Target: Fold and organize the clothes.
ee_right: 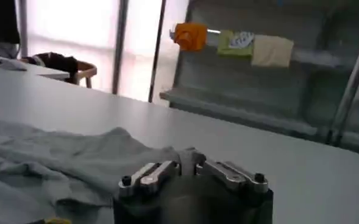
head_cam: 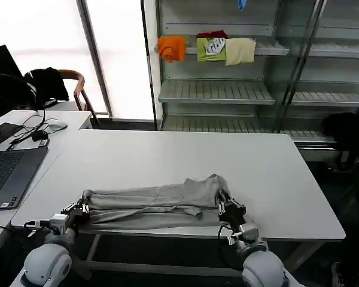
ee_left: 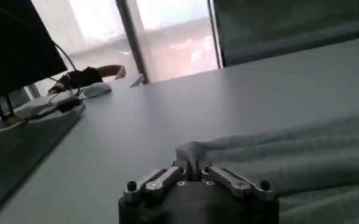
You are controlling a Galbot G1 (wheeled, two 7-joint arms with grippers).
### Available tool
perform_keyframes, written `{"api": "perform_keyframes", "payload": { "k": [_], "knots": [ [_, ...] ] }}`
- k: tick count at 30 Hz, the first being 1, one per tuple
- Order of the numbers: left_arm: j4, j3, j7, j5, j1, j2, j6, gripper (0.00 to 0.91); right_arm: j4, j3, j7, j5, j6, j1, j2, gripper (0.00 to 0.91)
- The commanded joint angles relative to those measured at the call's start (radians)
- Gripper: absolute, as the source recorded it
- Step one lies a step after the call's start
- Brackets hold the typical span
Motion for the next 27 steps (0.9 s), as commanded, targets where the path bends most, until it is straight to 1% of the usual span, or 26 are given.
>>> {"api": "perform_keyframes", "payload": {
  "k": [1,5,8,10,12,13,14,16,18,19,21,22,23,25,26,27],
  "knots": [
    [-0.003,-0.001,-0.009,0.044,0.021,0.004,-0.022,0.907,-0.111,-0.006,0.106,-0.081,0.052,0.010,0.058,0.907],
    [-0.018,-0.029,-0.011,0.100,0.045,0.033,-0.020,0.907,-0.103,0.008,0.118,-0.076,0.023,0.005,0.059,0.907],
    [-0.041,-0.068,-0.014,0.126,0.084,0.063,-0.008,0.907,-0.091,0.058,0.162,-0.077,-0.013,0.007,0.061,0.907],
    [-0.071,-0.105,-0.014,0.122,0.144,0.088,-0.001,0.907,-0.068,0.090,0.161,-0.077,-0.011,0.000,0.050,0.907],
    [-0.113,-0.153,-0.015,0.113,0.191,0.094,-0.003,0.907,-0.019,0.138,0.134,-0.075,0.008,-0.025,0.028,0.907],
    [-0.154,-0.181,-0.019,0.098,0.208,0.086,0.000,0.907,0.016,0.170,0.113,-0.071,0.023,-0.040,0.017,0.907],
    [-0.166,-0.187,-0.022,0.085,0.212,0.082,0.001,0.907,0.040,0.182,0.097,-0.067,0.030,-0.050,0.011,0.907],
    [-0.232,-0.200,-0.038,0.040,0.217,0.053,0.009,0.907,0.098,0.224,0.062,-0.042,0.041,-0.078,0.001,0.907],
    [-0.301,-0.185,-0.053,0.000,0.217,0.011,0.019,0.907,0.159,0.278,0.032,-0.011,0.052,-0.116,0.000,0.907],
    [-0.319,-0.175,-0.056,-0.009,0.220,-0.030,0.017,0.907,0.178,0.294,0.024,-0.005,0.055,-0.127,0.000,0.907],
    [-0.377,-0.155,-0.060,-0.028,0.230,-0.072,0.016,0.907,0.231,0.344,-0.005,0.011,0.071,-0.192,-0.006,0.907],
    [-0.389,-0.145,-0.061,-0.031,0.232,-0.101,0.015,0.907,0.248,0.366,-0.030,0.017,0.083,-0.227,-0.010,0.907],
    [-0.398,-0.140,-0.060,-0.030,0.233,-0.105,0.012,0.907,0.262,0.383,-0.041,0.021,0.093,-0.246,-0.016,0.907],
    [-0.403,-0.129,-0.061,-0.034,0.227,-0.167,-0.002,0.907,0.296,0.426,-0.073,0.024,0.125,-0.312,-0.021,0.907],
    [-0.400,-0.128,-0.061,-0.045,0.220,-0.174,-0.002,0.907,0.301,0.436,-0.082,0.025,0.138,-0.325,-0.020,0.907],
    [-0.385,-0.127,-0.062,-0.084,0.214,-0.193,-0.002,0.907,0.310,0.459,-0.103,0.025,0.157,-0.353,-0.020,0.907]
  ]
}}
